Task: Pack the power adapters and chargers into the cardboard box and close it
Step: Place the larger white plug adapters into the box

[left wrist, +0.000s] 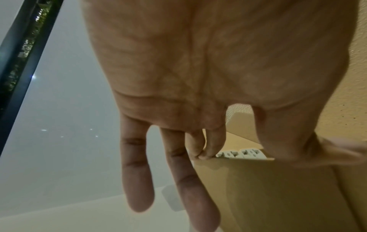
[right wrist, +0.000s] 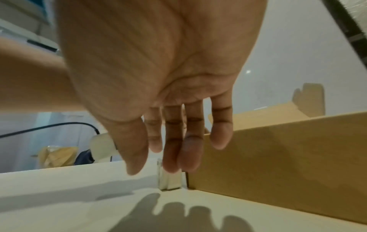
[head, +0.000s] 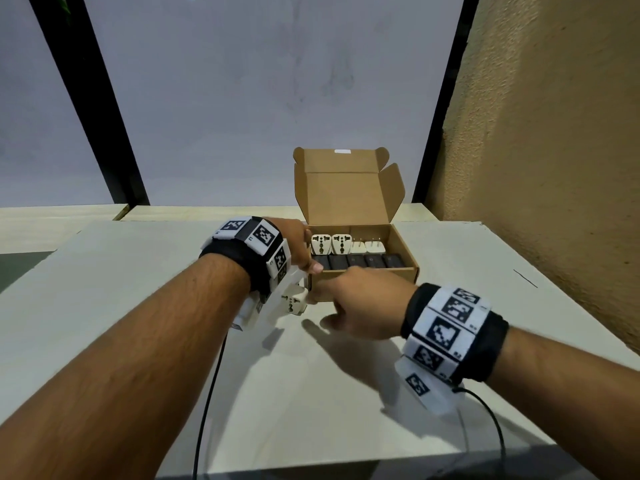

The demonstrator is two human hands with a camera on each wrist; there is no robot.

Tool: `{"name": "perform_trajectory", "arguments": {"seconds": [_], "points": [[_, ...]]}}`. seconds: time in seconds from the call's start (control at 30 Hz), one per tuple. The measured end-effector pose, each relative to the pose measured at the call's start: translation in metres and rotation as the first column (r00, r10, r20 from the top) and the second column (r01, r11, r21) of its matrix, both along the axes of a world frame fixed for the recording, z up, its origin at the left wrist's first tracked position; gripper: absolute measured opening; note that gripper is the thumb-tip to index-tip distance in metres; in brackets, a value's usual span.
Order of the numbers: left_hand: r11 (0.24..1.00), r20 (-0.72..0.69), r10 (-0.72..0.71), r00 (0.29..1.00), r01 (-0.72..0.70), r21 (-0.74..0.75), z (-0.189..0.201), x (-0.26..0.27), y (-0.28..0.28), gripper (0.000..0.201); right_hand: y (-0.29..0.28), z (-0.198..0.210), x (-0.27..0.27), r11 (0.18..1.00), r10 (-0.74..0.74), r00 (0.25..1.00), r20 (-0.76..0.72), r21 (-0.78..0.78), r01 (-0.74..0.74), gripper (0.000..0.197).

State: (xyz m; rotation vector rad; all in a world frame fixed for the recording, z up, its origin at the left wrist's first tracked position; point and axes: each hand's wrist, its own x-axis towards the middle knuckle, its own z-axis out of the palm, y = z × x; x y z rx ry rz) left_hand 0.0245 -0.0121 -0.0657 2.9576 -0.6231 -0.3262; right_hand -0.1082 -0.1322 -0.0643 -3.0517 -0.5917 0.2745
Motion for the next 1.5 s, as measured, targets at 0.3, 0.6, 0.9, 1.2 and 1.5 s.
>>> {"name": "perform_trajectory", "arguments": {"seconds": [0.3,0.6,0.9,1.2,1.5], "points": [[1.0,-0.03,0.022,0.999,-0.022,0.019,0.002,0.001,-0.002,0.035,0.019,-0.021,0.021,0.99,0.028,0.999,-0.024,-0.137,-0.031,0.066],[0.999,-0.004,0.015,1.0,-0.015,0.05,-0.001,0.006,-0.003,0.043,0.013,-0.009,0.013,0.997,0.002,0.998,0.067,-0.079,0.004,0.028],[1.0,-0.028,0.004,1.0,-0.003,0.028,0.003,-0.005,-0.002,0.05,-0.001,-0.004,0.015,0.999,-0.035,0.999,0.027,-0.001,0.035,0.024],[0.998,0.011,0.012,1.0,-0.012,0.06,0.007,-0.008,-0.006,0.07,-0.041,0.019,0.021,0.963,-0.139,0.989,0.047,0.239,0.124,0.026],[0.99,0.025,-0.011,1.0,0.007,0.142,0.004,0.0,-0.011,0.066,-0.103,0.029,0.066,0.888,-0.33,0.931,0.156,0.386,0.25,0.02]]}}
